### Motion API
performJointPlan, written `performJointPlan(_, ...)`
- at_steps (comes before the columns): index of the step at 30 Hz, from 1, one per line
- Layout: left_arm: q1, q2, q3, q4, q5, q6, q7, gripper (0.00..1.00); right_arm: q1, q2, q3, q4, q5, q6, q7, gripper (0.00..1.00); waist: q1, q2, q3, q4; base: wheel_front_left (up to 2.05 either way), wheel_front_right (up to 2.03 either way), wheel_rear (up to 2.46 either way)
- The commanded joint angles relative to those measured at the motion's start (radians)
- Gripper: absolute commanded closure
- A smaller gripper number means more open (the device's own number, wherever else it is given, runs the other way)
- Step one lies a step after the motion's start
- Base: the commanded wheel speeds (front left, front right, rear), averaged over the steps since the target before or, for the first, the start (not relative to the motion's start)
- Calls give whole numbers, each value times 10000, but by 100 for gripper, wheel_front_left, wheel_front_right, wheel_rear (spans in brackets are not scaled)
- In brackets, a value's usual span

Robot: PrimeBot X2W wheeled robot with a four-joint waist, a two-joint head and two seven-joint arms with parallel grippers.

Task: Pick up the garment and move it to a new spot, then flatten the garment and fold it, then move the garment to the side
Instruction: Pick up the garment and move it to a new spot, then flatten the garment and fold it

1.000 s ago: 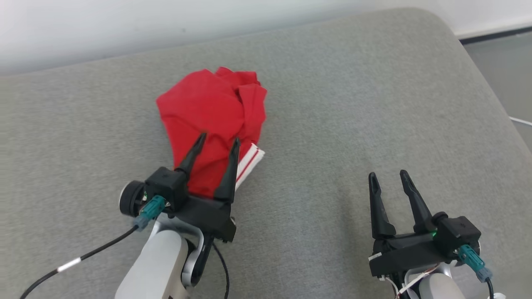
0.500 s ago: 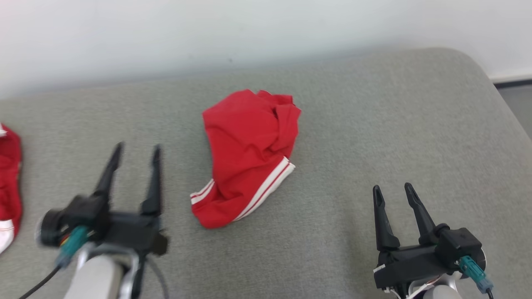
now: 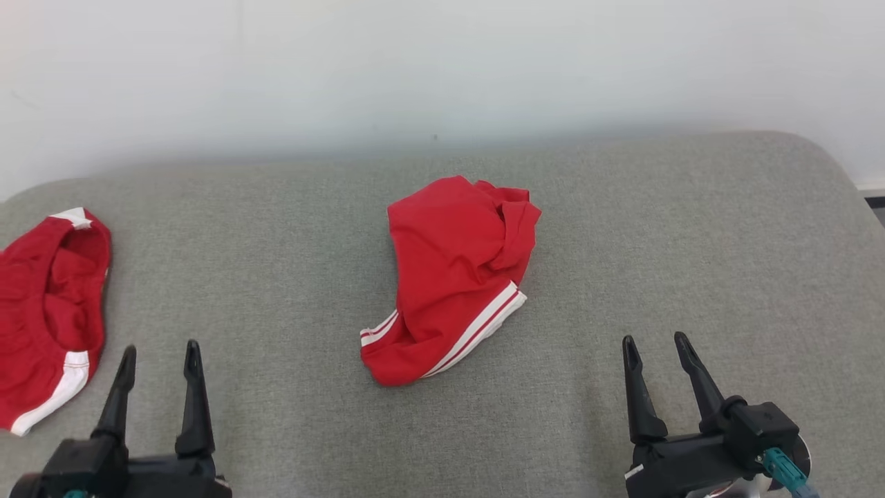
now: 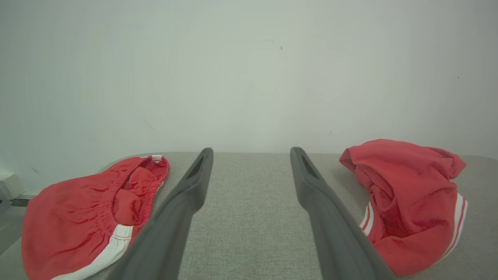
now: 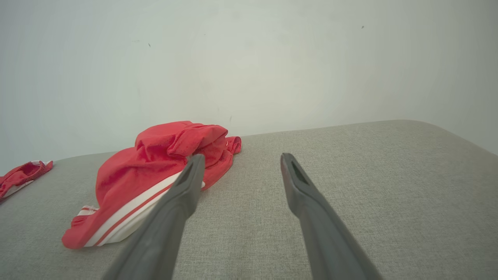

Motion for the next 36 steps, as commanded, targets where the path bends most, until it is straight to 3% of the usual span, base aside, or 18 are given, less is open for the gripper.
performJointPlan(1,199,-128,86,-59,48,-49,-33,0,112,20,-25,25,-59,-21,-8,0,1,1,-107,99,0,0,0)
performJointPlan(11,805,-832,663,8,529,-510,-33,0,310,21,-86,146,-21,-21,-8,0,1,1,-284,390,0,0,0)
performJointPlan(20,1033,-970,862,144,1433,-813,-34,0,291,21,-6,282,-71,-21,-6,0,1,1,-208,416,0,0,0)
performJointPlan(36,1073,-1147,1295,310,1661,-1120,-34,0,357,22,-111,421,-103,-21,-8,0,1,1,-247,353,0,0,0)
